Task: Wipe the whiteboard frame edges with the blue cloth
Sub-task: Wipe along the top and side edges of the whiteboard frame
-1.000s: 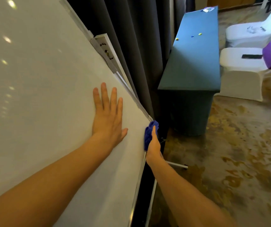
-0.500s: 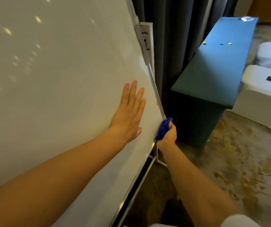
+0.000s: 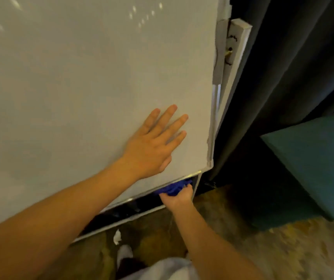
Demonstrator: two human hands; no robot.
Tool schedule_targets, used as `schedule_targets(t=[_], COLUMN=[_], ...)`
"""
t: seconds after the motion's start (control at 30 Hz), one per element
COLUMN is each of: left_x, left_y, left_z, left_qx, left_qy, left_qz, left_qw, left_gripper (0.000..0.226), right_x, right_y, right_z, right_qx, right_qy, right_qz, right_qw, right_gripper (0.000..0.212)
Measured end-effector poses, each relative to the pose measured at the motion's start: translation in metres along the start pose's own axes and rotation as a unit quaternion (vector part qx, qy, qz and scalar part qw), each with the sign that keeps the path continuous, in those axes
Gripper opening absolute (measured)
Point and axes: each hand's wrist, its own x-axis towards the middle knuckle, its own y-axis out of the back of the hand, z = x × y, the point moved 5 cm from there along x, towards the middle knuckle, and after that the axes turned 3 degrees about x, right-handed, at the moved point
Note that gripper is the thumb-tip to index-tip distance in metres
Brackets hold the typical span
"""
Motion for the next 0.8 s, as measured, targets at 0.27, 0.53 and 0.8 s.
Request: schedule_targets(t=[0.27, 0.53, 0.8], left_x=[-0.131, -0.229, -0.175], left_y=[-0.016, -0.013, -0.006], left_z=[0.103, 0.189, 0.249], left_qx=[-0.205, -0.513, -0.645], left_qy=[0.38, 0.808, 0.73], left_qz=[-0.21, -0.101, 0.196], left_qw=[0.877, 0.272, -0.109], left_gripper=[0.051, 0.033, 0.073], right_x=[-0.026, -0.066, -0.138], right_y=[0.003, 0.02, 0.063], right_z=[-0.038, -0.04, -0.053], right_qx=[-0.087, -0.125, -0.213], right_qy=[-0.094, -0.116, -0.147], right_qz=[0.031, 0.066, 0.054], right_qw=[0.991, 0.983, 0.964], right_gripper=[0.041, 0.043, 0.046])
